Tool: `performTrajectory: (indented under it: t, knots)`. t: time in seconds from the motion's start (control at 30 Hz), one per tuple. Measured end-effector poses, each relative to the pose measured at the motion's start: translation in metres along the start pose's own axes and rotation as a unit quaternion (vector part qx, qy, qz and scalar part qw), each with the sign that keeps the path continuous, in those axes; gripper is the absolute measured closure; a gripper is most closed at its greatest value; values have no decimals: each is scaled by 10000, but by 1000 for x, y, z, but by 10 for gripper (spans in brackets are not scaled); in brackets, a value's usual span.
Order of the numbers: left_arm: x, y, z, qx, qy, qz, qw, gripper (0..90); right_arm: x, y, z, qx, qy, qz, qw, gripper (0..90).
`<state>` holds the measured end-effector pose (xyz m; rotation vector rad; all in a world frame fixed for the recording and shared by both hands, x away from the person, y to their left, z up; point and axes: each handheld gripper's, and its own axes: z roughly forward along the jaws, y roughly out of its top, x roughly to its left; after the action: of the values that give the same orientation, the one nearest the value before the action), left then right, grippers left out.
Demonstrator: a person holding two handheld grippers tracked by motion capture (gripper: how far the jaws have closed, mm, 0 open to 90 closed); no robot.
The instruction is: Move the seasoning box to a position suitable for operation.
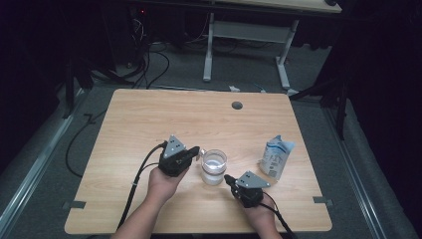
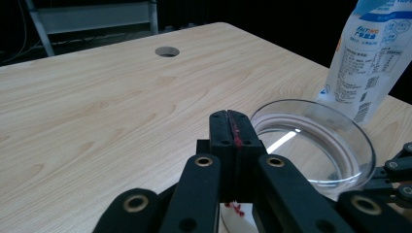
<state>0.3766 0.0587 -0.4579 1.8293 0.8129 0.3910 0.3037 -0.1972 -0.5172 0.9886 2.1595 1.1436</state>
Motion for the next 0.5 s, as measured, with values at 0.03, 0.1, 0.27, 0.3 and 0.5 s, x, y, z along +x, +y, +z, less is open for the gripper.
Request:
performTrajectory:
  t: [0.03, 0.1, 0.27, 0.3, 0.5]
  knots:
    - [0, -1, 0, -1, 3, -12, 10000, 897, 0, 0, -1, 12, -4, 4, 10000, 895]
    - [0, -2, 0, 12, 14, -11, 10000, 897, 0, 0, -1, -16, -3, 3, 10000, 895]
    - [1, -9, -4, 51, 47, 19, 10000, 896, -1, -1, -1, -4, -31, 19, 10000, 895]
    - [2, -13, -7, 59, 69, 24, 10000, 896, -2, -1, -1, 11, -46, 23, 10000, 895]
    - [7, -26, -16, 134, 147, 58, 9998, 887, -2, -3, 0, 33, -39, 47, 10000, 893]
